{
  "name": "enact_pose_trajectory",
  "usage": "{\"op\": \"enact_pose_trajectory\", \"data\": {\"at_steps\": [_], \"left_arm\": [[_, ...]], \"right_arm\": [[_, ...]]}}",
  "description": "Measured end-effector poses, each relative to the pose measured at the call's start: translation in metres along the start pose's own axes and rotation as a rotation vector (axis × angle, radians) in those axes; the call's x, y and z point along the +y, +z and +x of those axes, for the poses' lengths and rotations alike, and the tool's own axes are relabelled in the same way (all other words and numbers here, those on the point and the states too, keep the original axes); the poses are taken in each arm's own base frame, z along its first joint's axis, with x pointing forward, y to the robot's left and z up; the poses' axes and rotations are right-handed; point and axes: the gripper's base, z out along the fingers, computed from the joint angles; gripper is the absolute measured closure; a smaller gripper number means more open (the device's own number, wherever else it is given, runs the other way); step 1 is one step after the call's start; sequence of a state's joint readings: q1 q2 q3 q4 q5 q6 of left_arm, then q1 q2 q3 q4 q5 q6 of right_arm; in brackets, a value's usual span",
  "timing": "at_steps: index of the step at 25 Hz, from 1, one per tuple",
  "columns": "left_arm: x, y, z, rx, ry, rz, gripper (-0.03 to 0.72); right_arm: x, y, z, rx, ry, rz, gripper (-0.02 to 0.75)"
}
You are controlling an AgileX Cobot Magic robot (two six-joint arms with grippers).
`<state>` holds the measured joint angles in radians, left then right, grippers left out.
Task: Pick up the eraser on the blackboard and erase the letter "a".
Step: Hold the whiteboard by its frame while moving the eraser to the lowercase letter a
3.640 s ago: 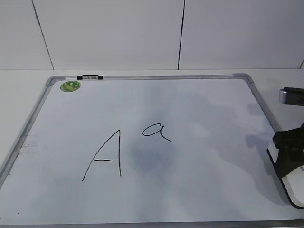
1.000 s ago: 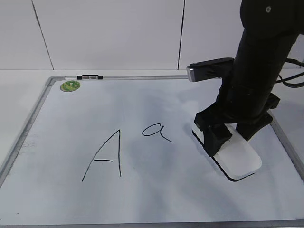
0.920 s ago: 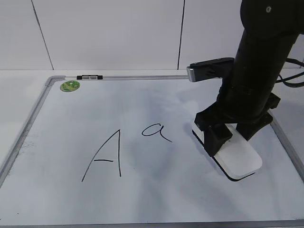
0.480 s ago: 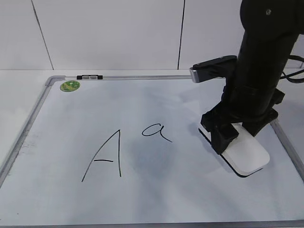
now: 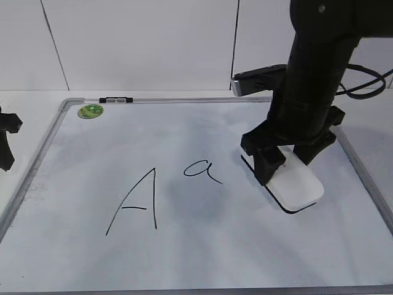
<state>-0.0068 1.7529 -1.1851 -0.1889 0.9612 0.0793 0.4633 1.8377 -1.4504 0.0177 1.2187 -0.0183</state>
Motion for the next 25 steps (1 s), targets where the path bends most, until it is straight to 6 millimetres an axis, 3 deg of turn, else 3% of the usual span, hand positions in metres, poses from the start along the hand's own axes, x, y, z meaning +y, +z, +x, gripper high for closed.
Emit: {"op": "enact_pose_trajectory", "data": {"at_steps": [12, 25], "left_arm": [[0.006, 0.047, -0.009, 0.087, -0.033, 0.010, 0.452], [0.007, 0.059, -0.013, 0.094, -0.041, 0.012, 0.454]], "right_arm": [[0.001, 0.007, -0.015, -0.004, 0.004, -0.012, 0.206], [0.001, 0.015, -0.018, 0.015, 0.002, -0.014, 0.206]]}}
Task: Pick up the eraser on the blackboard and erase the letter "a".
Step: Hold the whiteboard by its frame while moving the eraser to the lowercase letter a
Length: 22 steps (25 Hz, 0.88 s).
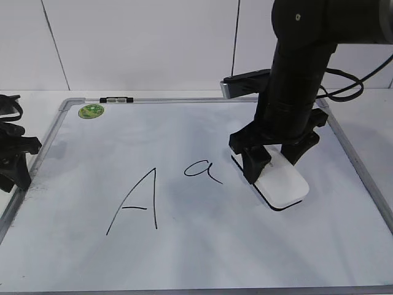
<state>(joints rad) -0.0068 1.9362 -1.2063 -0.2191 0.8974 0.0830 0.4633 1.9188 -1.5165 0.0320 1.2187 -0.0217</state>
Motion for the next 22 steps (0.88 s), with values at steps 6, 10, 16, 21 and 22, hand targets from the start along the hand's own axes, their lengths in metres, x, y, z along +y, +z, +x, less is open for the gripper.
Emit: {"op": "enact_pose_trajectory", "data": {"at_steps": [6, 10, 16, 21, 22], "left_arm": [[0.000, 0.000, 0.000, 0.002, -0.004, 0.005, 0.515], [-0.001, 0.000, 0.000, 0.002, -0.010, 0.013, 0.646], [-0.001, 0.000, -0.001, 0.003, -0.010, 0.013, 0.669], [-0.001, 0.000, -0.001, 0.002, -0.009, 0.013, 0.670], [-0.001, 0.000, -0.001, 0.002, -0.009, 0.013, 0.670]], "right_arm": [[0.000, 0.000, 0.000, 0.000, 0.000, 0.000, 0.206], [0.000, -0.001, 0.000, -0.002, -0.002, 0.000, 0.206], [0.000, 0.000, -0.003, -0.007, -0.004, 0.004, 0.206], [-0.001, 0.001, -0.023, -0.038, -0.005, 0.004, 0.206], [-0.001, 0.002, -0.029, -0.047, -0.005, 0.004, 0.206]]}}
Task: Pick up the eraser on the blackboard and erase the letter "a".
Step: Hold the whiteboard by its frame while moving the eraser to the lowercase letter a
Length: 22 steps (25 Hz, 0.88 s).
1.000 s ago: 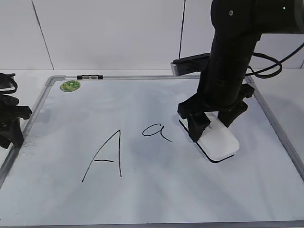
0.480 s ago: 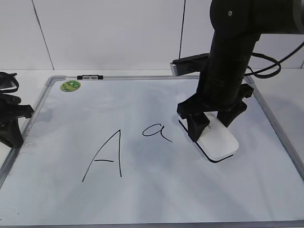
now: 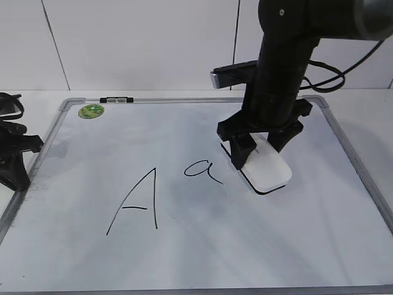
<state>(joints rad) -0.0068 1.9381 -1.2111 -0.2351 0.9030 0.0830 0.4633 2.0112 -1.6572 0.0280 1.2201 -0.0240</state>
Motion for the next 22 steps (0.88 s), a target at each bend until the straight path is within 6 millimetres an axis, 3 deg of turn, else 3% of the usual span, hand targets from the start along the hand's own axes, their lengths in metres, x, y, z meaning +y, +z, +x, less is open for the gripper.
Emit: {"op": "enact_pose_trajectory", "data": {"at_steps": [4, 12, 22], "left_arm": [[0.000, 0.000, 0.000, 0.001, 0.000, 0.000, 0.670], [0.000, 0.000, 0.000, 0.001, 0.000, 0.000, 0.670], [0.000, 0.000, 0.000, 0.001, 0.000, 0.000, 0.670]], "right_arm": [[-0.001, 0.012, -0.019, -0.009, 0.000, 0.000, 0.206], [-0.001, 0.047, -0.036, 0.030, 0.005, -0.007, 0.206], [0.000, 0.051, -0.041, 0.052, 0.011, -0.026, 0.207]]}}
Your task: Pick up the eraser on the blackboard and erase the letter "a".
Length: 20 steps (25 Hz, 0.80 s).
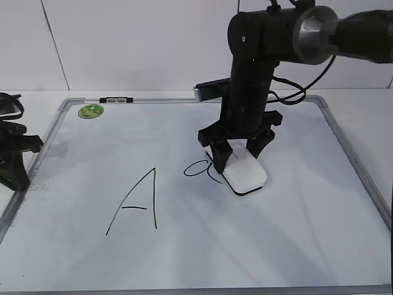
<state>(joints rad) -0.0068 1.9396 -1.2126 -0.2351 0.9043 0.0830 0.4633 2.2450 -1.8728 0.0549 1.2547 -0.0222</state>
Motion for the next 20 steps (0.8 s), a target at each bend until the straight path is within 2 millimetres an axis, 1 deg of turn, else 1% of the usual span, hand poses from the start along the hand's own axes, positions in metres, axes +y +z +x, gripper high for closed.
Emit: {"op": "enact_pose_trajectory", "data": {"at_steps": [6, 11, 17, 20], "left_arm": [[0.000, 0.000, 0.000, 0.000, 0.000, 0.000, 0.670], [0.000, 0.000, 0.000, 0.000, 0.000, 0.000, 0.670], [0.000, 0.000, 0.000, 0.000, 0.000, 0.000, 0.670], [0.000, 0.000, 0.000, 0.000, 0.000, 0.000, 0.670]], "right_arm": [[0.004, 0.001, 0.000, 0.002, -0.008, 0.002, 0.206], [0.024, 0.002, -0.001, -0.007, -0.053, 0.002, 0.207], [0.043, 0.003, 0.001, -0.008, -0.094, 0.001, 0.207], [0.057, 0.004, 0.002, -0.007, -0.123, 0.000, 0.207]]}}
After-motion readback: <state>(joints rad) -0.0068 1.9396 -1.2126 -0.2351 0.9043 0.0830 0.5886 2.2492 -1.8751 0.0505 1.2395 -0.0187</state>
